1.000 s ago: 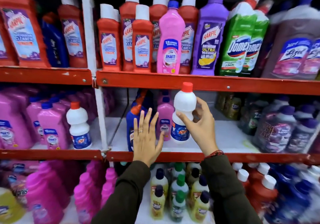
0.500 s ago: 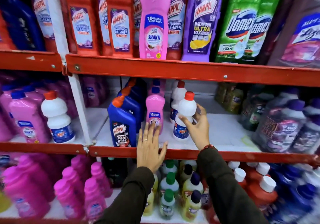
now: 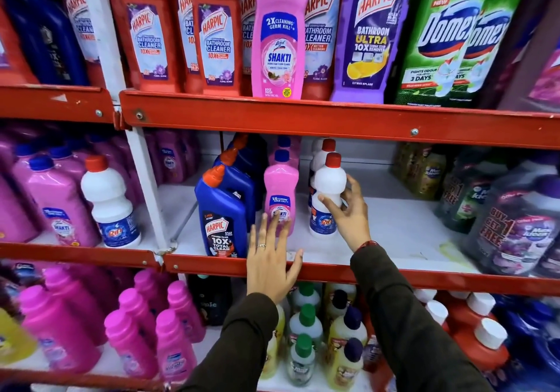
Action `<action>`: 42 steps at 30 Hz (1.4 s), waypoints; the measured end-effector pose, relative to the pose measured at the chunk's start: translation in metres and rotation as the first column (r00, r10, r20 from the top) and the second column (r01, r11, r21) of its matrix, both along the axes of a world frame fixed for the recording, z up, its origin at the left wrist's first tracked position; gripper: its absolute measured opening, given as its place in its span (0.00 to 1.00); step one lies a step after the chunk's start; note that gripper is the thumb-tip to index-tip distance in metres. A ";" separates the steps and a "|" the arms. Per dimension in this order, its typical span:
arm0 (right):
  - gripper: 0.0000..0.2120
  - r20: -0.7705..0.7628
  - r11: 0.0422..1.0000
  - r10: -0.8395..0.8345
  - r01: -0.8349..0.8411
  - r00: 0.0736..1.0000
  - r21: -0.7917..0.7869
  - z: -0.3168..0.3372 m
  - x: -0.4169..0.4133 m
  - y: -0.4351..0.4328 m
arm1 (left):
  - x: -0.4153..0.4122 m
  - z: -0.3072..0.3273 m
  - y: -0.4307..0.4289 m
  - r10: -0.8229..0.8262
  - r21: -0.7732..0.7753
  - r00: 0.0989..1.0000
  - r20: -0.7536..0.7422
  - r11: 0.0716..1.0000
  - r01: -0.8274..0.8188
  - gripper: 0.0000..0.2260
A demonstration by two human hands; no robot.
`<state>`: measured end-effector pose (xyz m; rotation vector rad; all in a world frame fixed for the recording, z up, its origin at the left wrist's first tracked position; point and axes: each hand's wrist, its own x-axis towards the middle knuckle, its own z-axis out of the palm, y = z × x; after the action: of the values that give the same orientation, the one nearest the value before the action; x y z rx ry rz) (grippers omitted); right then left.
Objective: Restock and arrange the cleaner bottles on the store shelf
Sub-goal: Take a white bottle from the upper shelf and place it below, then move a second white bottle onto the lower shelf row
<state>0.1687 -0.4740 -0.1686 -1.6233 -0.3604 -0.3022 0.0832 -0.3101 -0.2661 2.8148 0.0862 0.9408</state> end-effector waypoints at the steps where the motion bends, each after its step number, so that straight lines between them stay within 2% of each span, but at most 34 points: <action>1: 0.30 -0.003 1.000 0.006 -0.006 1.000 -0.004 0.000 0.000 0.000 | 0.000 0.000 0.000 -0.002 -0.002 1.000 0.001 1.000 0.002 0.32; 7: 0.33 -0.028 0.997 0.009 -0.012 1.000 -0.078 0.002 -0.002 -0.002 | -0.002 0.000 -0.001 -0.004 -0.011 1.000 0.013 1.000 0.004 0.32; 12: 0.35 -0.032 0.977 -0.023 0.015 0.999 -0.212 0.000 -0.015 -0.003 | -0.008 0.006 -0.001 -0.024 -0.028 1.000 0.001 0.999 0.024 0.31; 17: 0.36 0.159 0.916 -0.150 0.198 0.976 -0.349 -0.018 -0.051 -0.001 | -0.020 0.014 -0.003 -0.094 -0.122 0.996 0.006 0.988 0.094 0.30; 20: 0.32 0.296 0.862 -0.212 0.321 0.931 -0.392 -0.029 -0.074 0.007 | -0.035 0.014 0.006 -0.191 -0.071 0.977 0.093 0.978 0.198 0.29; 27: 0.26 0.383 0.848 -0.144 0.313 0.912 -0.427 -0.042 -0.118 0.050 | -0.067 0.021 0.050 -0.222 -0.024 0.949 0.224 0.972 0.233 0.28; 33: 0.19 0.500 0.872 -0.170 0.366 0.849 -0.326 -0.045 -0.145 0.106 | -0.093 0.025 0.115 -0.160 -0.081 0.936 0.312 0.978 0.194 0.27; 38: 0.13 0.542 0.956 -0.033 0.184 0.839 -0.226 -0.036 -0.158 0.174 | -0.111 0.029 0.194 -0.001 -0.115 0.956 0.294 0.993 0.036 0.30; 42: 0.16 0.452 0.973 0.107 0.001 0.886 -0.232 -0.026 -0.169 0.238 | -0.122 0.034 0.265 0.132 -0.153 0.942 0.309 0.984 -0.088 0.30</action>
<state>-0.0003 -0.2357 -0.1943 -1.7518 -0.8286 -0.6300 -0.0385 -0.0448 -0.2318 2.5189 0.2580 1.3466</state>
